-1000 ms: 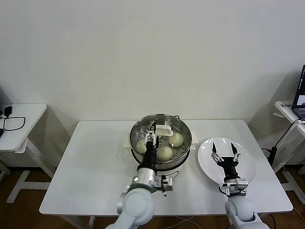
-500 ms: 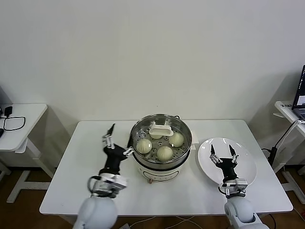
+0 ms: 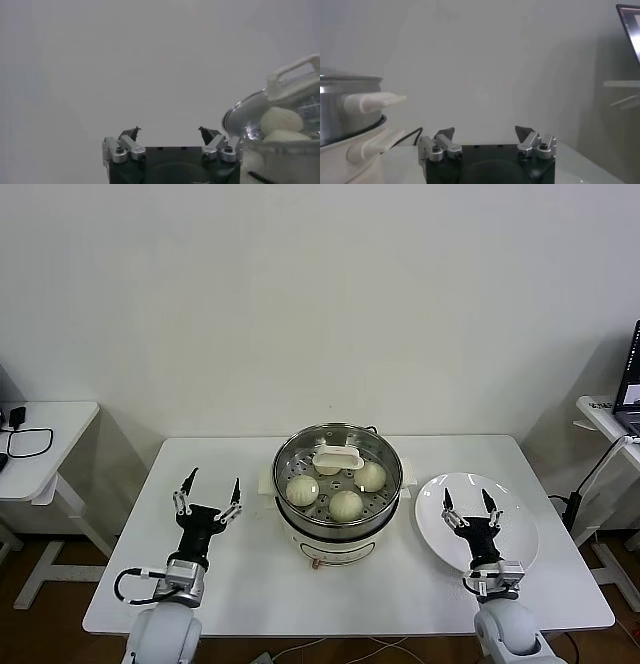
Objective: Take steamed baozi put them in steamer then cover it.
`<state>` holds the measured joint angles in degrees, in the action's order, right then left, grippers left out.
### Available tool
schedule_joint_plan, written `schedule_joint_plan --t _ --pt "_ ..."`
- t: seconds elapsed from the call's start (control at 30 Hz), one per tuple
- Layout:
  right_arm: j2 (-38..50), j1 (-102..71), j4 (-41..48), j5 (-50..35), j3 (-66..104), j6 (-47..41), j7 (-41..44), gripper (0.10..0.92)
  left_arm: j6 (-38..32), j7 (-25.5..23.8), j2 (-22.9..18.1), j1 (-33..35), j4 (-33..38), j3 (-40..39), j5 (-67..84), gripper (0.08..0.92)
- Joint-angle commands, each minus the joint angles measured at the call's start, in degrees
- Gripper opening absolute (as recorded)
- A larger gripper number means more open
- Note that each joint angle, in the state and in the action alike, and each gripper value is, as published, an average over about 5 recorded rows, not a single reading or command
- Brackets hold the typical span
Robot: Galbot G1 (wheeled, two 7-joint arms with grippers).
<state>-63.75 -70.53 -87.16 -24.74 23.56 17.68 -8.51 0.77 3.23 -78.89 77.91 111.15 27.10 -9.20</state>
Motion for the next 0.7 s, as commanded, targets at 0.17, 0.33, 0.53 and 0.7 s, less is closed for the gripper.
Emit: schedule_joint_plan --t 0.17,0.33,0.53,0.7 --pt "0.1 -0.9 -1.1 -0.8 0.9 -0.6 0.2 0.823 -8.0 -1.2 0.1 1.5 -5.5 3.1 9.3 0.823" --pt "0.0 -1.0 -1.1 -0.8 0.8 -0.6 0.1 0.823 -8.4 -1.3 0.0 1.7 -5.6 2.7 9.0 0.823" --pt "0.0 -1.1 -1.2 -0.9 0.7 -0.2 0.1 0.823 -8.8 -1.3 0.1 2.4 -5.2 2.5 9.0 0.823" --pt "0.2 -1.6 -1.5 -1.0 0.7 -0.1 0.1 0.823 -9.6 -1.4 0.1 3.1 -5.5 2.5 9.1 0.823"
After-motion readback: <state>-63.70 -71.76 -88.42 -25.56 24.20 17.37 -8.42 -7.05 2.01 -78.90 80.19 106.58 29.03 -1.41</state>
